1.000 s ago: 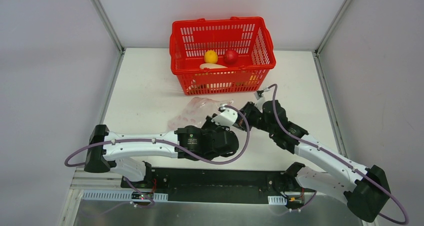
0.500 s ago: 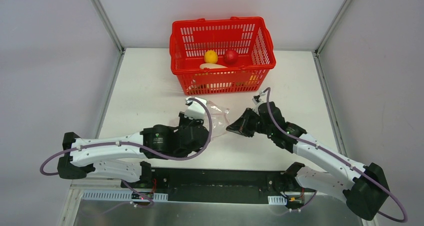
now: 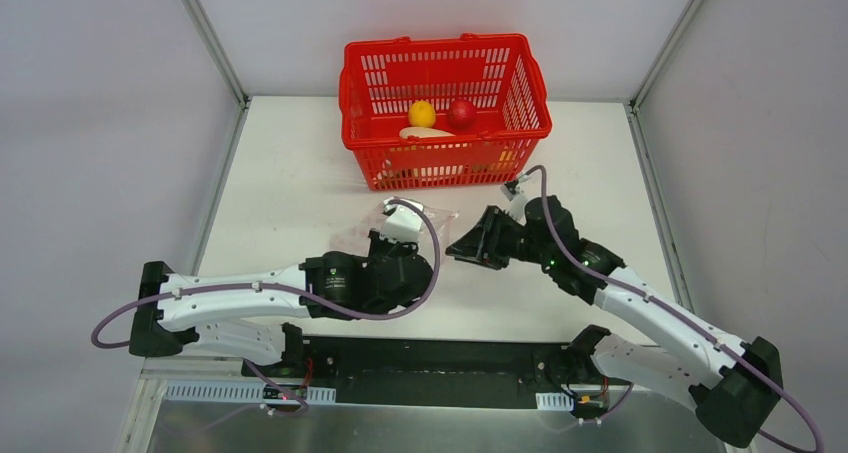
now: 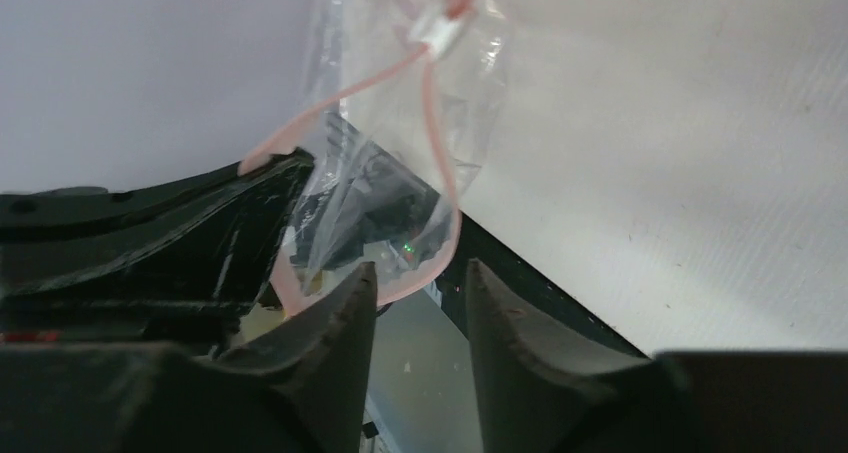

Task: Place the food in the zip-top bag and seal the zipper
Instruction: Open the zipper of the food storage bag at the center of the board, then move the bin to the center of the board.

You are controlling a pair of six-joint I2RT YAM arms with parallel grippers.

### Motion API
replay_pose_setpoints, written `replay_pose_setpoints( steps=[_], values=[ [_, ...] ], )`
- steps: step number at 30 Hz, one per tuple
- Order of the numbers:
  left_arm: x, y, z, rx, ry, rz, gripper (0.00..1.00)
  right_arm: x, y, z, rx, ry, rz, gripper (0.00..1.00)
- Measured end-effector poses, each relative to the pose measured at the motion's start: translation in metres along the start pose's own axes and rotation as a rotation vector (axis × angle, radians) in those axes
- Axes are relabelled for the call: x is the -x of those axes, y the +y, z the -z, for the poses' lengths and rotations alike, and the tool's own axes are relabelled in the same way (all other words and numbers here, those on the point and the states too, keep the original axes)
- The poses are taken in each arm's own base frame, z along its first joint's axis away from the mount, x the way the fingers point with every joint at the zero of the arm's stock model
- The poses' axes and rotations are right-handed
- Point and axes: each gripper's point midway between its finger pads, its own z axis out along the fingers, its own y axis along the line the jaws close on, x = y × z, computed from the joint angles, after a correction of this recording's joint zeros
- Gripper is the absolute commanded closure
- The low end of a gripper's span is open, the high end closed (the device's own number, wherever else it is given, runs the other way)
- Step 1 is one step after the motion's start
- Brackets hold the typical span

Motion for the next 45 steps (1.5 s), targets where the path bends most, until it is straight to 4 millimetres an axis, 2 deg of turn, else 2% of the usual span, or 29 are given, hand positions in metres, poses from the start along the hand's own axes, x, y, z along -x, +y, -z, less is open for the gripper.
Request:
replay_pose_setpoints(
  steps=[4, 8, 12, 15, 17, 19, 20, 22, 25, 28, 30, 33, 35, 38, 41, 45],
  values=[
    [-0.004, 0.010, -0.002, 0.016, 0.001, 0.043, 1.00, 0.017, 0.029, 0.019, 0.037, -0.069, 0.091, 0.49],
    [-0.011, 0.023, 0.000, 0.020, -0.001, 0.067, 1.00, 0.054, 0.061, 0.039, 0.031, -0.210, 0.200, 0.46],
    [-0.009, 0.029, 0.003, 0.018, -0.011, 0.096, 1.00, 0.130, 0.092, 0.050, -0.073, -0.420, 0.309, 0.44],
    [-0.010, 0.032, 0.004, 0.018, -0.008, 0.096, 1.00, 0.205, 0.101, 0.050, -0.177, -0.548, 0.348, 0.39],
    [-0.012, 0.034, 0.005, 0.023, -0.001, 0.087, 1.00, 0.247, 0.090, 0.046, -0.257, -0.586, 0.350, 0.35],
    [-0.015, 0.037, 0.006, 0.029, 0.008, 0.079, 1.00, 0.294, 0.070, 0.041, -0.342, -0.618, 0.343, 0.33],
    [-0.015, 0.038, 0.007, 0.030, 0.010, 0.080, 1.00, 0.310, 0.059, 0.038, -0.371, -0.623, 0.336, 0.32],
    [-0.016, 0.042, 0.008, 0.031, 0.013, 0.080, 1.00, 0.336, 0.025, 0.030, -0.441, -0.583, 0.308, 0.30],
    [-0.016, 0.048, 0.012, 0.030, 0.014, 0.082, 1.00, 0.358, -0.016, 0.020, -0.512, -0.500, 0.277, 0.27],
    [-0.017, 0.052, 0.014, 0.030, 0.013, 0.083, 1.00, 0.355, -0.040, 0.009, -0.531, -0.410, 0.289, 0.25],
    [-0.017, 0.054, 0.015, 0.031, 0.014, 0.080, 1.00, 0.347, -0.047, -0.001, -0.530, -0.339, 0.301, 0.24],
    [-0.020, 0.058, 0.016, 0.036, 0.022, 0.065, 1.00, 0.348, -0.054, -0.015, -0.534, -0.275, 0.310, 0.23],
    [-0.021, 0.061, 0.017, 0.042, 0.028, 0.053, 1.00, 0.346, -0.065, -0.021, -0.552, -0.245, 0.294, 0.21],
    [-0.022, 0.067, 0.019, 0.043, 0.031, 0.047, 1.00, 0.334, -0.084, -0.024, -0.579, -0.200, 0.254, 0.21],
    [-0.022, 0.072, 0.022, 0.042, 0.029, 0.053, 1.00, 0.316, -0.092, -0.016, -0.592, -0.199, 0.250, 0.20],
    [-0.021, 0.077, 0.025, 0.039, 0.025, 0.060, 1.00, 0.275, -0.103, 0.017, -0.656, -0.188, 0.227, 0.18]
  ],
)
